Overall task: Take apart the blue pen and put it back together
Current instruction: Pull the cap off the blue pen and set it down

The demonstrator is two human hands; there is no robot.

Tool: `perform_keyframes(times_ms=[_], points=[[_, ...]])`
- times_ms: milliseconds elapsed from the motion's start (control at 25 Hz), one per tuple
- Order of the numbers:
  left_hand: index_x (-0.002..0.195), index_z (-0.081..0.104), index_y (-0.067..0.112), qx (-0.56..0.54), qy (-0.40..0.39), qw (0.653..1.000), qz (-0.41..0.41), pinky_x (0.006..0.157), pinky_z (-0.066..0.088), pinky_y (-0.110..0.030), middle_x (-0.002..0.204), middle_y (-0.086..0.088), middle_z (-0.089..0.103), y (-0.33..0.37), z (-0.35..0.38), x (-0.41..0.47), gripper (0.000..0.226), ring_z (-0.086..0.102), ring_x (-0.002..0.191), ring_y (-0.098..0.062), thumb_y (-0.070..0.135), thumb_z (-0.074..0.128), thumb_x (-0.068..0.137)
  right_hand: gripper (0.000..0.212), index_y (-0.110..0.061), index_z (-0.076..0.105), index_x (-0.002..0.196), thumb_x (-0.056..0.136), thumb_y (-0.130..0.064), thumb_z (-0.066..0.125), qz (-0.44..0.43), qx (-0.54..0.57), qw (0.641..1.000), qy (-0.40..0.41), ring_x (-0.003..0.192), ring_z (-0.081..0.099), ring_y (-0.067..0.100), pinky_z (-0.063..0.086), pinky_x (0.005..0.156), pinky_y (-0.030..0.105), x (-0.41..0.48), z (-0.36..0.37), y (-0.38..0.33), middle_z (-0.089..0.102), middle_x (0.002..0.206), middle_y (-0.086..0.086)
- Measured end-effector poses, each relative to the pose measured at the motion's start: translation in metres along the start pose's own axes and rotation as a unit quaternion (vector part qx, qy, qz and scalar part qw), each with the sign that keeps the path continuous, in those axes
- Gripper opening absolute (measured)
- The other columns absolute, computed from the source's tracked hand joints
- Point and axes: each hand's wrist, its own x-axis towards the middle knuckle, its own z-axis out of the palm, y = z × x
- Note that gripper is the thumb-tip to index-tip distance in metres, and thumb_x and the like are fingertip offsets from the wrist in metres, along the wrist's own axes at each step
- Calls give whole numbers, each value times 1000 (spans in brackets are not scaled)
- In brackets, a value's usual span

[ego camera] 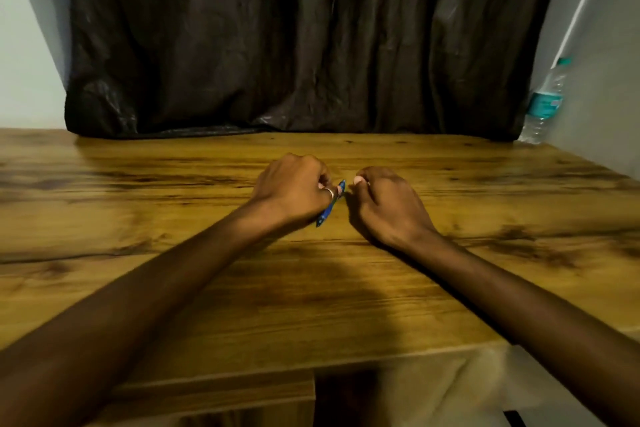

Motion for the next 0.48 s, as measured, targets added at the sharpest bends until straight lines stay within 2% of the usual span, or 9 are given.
perform_keyframes(times_ms=[80, 160, 280, 480], points=[[89, 79, 27, 29, -15, 999, -25, 64, 48, -31, 85, 4, 76, 3, 8, 8, 24, 69, 85, -20, 49, 71, 86, 28, -14, 64, 107, 101, -29, 40, -4, -10, 1000, 24, 100, 59, 27, 49, 81, 37, -1, -1, -1, 66, 107, 9], [84, 78, 25, 55, -23, 998, -34, 69, 54, -34, 85, 1, 76, 6, 15, 13, 29, 69, 88, -23, 53, 73, 83, 27, -14, 62, 107, 101, -27, 40, -5, -7, 999, 43, 99, 59, 26, 51, 83, 39, 0, -1, 0, 65, 107, 9], [91, 78, 23, 76, -11, 996, -35, 77, 57, -37, 96, -4, 77, 11, 18, 19, 22, 69, 98, -29, 43, 72, 84, 26, -15, 61, 107, 100, -27, 40, -11, -6, 999, 47, 99, 58, 25, 51, 83, 41, 0, 1, 2, 65, 106, 7], [93, 75, 24, 79, 8, 997, -2, 68, 50, -34, 93, -1, 74, 3, 8, 11, 15, 67, 91, -26, 34, 65, 91, 21, -16, 64, 109, 100, -23, 46, 5, 44, 997, 56, 101, 58, 21, 48, 85, 34, 5, -4, 3, 65, 108, 4]])
